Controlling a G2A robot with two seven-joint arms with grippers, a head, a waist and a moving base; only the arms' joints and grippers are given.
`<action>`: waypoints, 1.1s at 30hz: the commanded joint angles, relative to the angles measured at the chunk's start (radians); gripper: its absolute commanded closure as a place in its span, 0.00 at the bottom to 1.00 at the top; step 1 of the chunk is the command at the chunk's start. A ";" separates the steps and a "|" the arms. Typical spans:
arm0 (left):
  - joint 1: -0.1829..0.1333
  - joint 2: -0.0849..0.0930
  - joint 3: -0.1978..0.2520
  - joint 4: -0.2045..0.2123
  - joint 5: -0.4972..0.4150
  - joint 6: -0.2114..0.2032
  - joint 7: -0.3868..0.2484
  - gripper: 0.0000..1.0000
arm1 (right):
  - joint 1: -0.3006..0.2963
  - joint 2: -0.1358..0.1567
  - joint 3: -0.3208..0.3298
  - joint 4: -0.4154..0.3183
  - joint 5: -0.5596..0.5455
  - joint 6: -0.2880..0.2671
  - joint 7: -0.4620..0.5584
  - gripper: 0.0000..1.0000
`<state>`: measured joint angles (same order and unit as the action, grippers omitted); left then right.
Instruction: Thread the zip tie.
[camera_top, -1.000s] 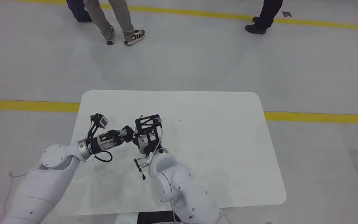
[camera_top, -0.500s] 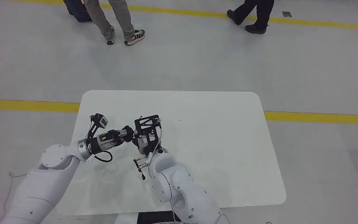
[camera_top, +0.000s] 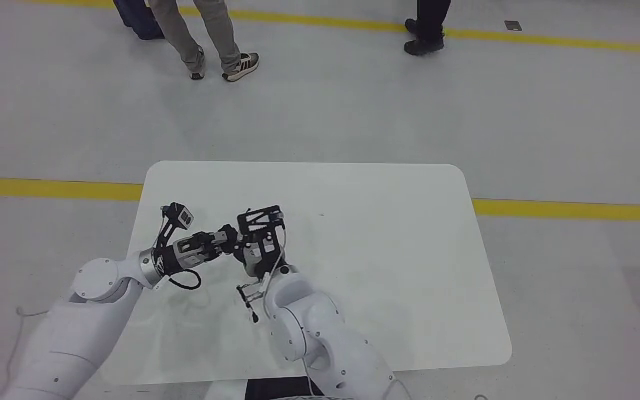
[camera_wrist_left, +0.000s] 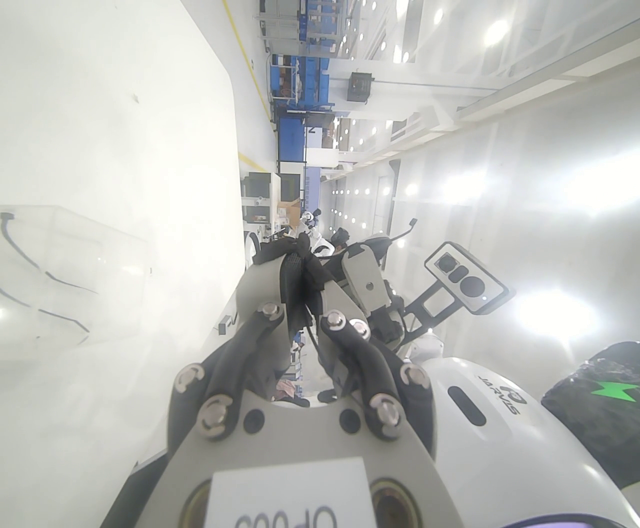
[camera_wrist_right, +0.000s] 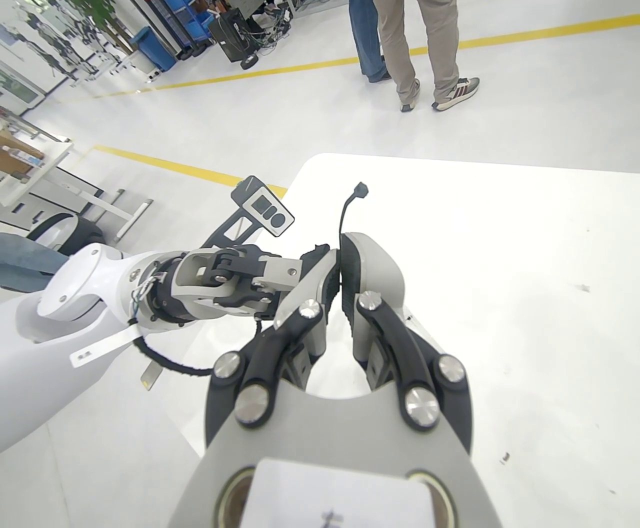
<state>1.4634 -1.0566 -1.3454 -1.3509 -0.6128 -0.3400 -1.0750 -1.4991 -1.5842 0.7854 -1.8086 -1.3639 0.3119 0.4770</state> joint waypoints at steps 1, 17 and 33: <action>0.000 0.000 0.000 0.000 0.000 0.000 0.000 1.00 | 0.001 0.000 -0.001 0.002 -0.001 0.001 0.001 1.00; 0.000 0.000 0.000 0.000 0.000 0.000 0.000 1.00 | 0.006 -0.003 -0.007 0.021 -0.024 0.015 0.014 1.00; 0.000 0.000 0.000 0.000 0.000 0.000 0.000 1.00 | 0.002 -0.004 -0.006 0.023 -0.029 0.019 0.024 0.69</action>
<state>1.4634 -1.0566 -1.3454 -1.3509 -0.6128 -0.3400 -1.0750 -1.4963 -1.5885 0.7792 -1.7850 -1.3924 0.3302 0.5010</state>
